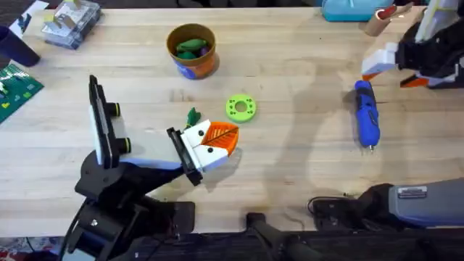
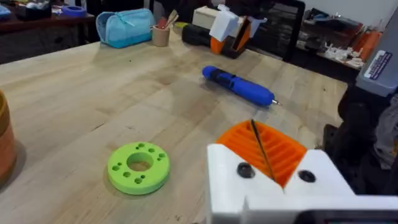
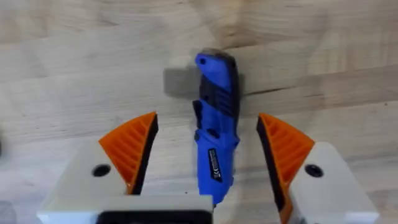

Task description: Pick up the gripper from the table and insert it into the empty holder that is missing its gripper. Then pick up a screw, insert it into the mounting hole, and use the screwdriver to tighten it. Finally, clean up the table by picking up the vegetable and placing it into the bucket.

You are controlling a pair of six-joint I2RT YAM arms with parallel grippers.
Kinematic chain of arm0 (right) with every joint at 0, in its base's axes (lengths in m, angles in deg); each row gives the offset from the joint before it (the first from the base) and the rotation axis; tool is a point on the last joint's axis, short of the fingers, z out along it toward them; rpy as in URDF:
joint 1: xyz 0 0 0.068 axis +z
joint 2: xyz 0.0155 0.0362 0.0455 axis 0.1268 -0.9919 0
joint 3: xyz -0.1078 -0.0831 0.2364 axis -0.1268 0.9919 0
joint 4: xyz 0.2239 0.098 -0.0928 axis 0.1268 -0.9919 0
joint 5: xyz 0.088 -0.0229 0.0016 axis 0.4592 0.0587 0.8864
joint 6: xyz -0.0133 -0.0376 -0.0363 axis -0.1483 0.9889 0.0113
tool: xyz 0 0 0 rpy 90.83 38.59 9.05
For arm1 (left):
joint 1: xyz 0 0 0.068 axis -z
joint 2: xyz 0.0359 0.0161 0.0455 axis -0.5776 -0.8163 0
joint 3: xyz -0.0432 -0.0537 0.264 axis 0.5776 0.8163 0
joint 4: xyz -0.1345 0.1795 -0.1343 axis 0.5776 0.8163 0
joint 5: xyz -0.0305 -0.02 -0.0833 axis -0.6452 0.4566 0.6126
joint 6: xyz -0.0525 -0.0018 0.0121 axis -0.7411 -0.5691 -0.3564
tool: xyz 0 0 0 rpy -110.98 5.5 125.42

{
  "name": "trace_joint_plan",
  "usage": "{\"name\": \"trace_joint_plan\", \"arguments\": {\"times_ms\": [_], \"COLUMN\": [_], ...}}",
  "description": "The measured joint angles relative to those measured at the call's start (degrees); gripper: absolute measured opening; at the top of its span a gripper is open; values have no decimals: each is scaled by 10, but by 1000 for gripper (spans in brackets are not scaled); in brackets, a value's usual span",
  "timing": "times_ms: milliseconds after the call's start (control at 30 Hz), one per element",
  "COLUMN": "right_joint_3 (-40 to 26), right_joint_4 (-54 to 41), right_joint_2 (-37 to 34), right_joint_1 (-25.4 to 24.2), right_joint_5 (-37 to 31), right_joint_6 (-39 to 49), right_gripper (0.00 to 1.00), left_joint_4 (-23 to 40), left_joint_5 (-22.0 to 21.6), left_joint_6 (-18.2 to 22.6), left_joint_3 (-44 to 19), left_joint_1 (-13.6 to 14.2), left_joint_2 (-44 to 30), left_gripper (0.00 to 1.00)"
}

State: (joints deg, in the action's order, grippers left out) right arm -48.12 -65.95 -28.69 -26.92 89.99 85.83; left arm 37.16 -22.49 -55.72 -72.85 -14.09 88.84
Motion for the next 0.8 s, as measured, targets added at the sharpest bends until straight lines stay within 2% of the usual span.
{"name": "trace_joint_plan", "arguments": {"times_ms": [333,800], "right_joint_3": [13,142], "right_joint_4": [9,91], "right_joint_2": [-22,-24], "right_joint_1": [30,36], "right_joint_5": [8,-37], "right_joint_6": [3,-20], "right_gripper": [973,973], "left_joint_4": [0,0], "left_joint_5": [0,0], "left_joint_6": [0,0], "left_joint_3": [0,0], "left_joint_1": [0,0], "left_joint_2": [0,0], "left_gripper": [16,16]}}
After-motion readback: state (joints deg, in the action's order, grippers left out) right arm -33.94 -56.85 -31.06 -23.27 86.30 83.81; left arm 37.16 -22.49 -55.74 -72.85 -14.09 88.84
